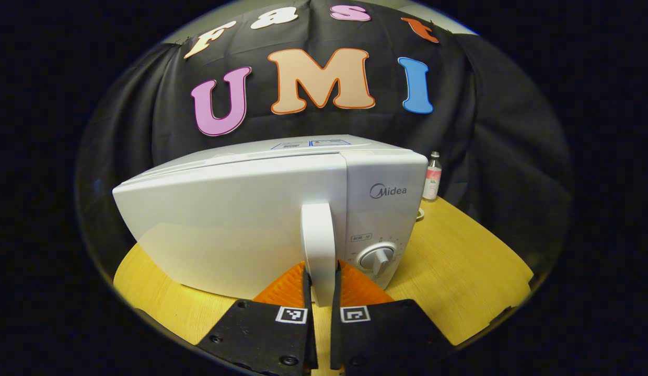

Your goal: Open the microwave oven with the left hand, put the food in, and close the microwave oven.

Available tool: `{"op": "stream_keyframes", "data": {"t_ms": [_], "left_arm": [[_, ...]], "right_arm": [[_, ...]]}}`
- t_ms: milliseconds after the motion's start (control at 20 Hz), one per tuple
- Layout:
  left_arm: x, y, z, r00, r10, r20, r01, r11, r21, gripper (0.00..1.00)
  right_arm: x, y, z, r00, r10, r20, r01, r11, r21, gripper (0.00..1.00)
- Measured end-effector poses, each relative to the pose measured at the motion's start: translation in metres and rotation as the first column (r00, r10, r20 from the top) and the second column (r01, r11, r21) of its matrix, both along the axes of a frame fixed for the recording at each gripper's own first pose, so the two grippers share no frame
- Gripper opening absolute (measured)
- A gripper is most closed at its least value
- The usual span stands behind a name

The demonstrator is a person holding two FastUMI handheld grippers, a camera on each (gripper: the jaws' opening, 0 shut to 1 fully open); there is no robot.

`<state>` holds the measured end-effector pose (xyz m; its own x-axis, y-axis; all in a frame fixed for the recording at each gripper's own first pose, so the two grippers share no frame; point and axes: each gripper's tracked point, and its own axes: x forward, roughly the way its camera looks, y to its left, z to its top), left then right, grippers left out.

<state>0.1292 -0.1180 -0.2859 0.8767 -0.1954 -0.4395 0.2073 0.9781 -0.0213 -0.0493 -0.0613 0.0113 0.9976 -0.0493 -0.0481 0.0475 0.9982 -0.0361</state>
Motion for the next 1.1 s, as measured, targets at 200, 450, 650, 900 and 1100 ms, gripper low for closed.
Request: {"op": "stream_keyframes", "data": {"t_ms": [200, 450, 650, 900, 1100], "left_arm": [[0.0, 0.0, 0.0, 0.999, -0.033, -0.004, 0.033, 0.999, 0.001, 0.03], [-0.004, 0.0, 0.001, 0.997, -0.077, -0.014, 0.077, 0.997, 0.005, 0.01], [-0.039, 0.008, 0.008, 0.997, -0.081, 0.015, 0.081, 0.997, -0.017, 0.01], [-0.114, 0.044, 0.009, 0.992, -0.124, -0.005, 0.123, 0.99, -0.066, 0.01], [-0.161, 0.085, 0.009, 0.989, -0.142, -0.028, 0.14, 0.989, -0.049, 0.01]], "right_arm": [[0.002, 0.01, -0.004, 1.0, 0.021, -0.017, -0.021, 0.999, 0.034, 0.97], [0.004, 0.022, -0.005, 0.998, 0.054, -0.028, -0.053, 0.998, 0.037, 0.97], [0.002, 0.021, -0.001, 0.999, 0.036, -0.019, -0.036, 0.999, 0.016, 0.97], [0.001, 0.046, -0.017, 0.995, 0.079, -0.057, -0.079, 0.997, 0.012, 0.97], [0.0, 0.079, -0.026, 0.987, 0.145, -0.07, -0.145, 0.989, -0.001, 0.97]]}}
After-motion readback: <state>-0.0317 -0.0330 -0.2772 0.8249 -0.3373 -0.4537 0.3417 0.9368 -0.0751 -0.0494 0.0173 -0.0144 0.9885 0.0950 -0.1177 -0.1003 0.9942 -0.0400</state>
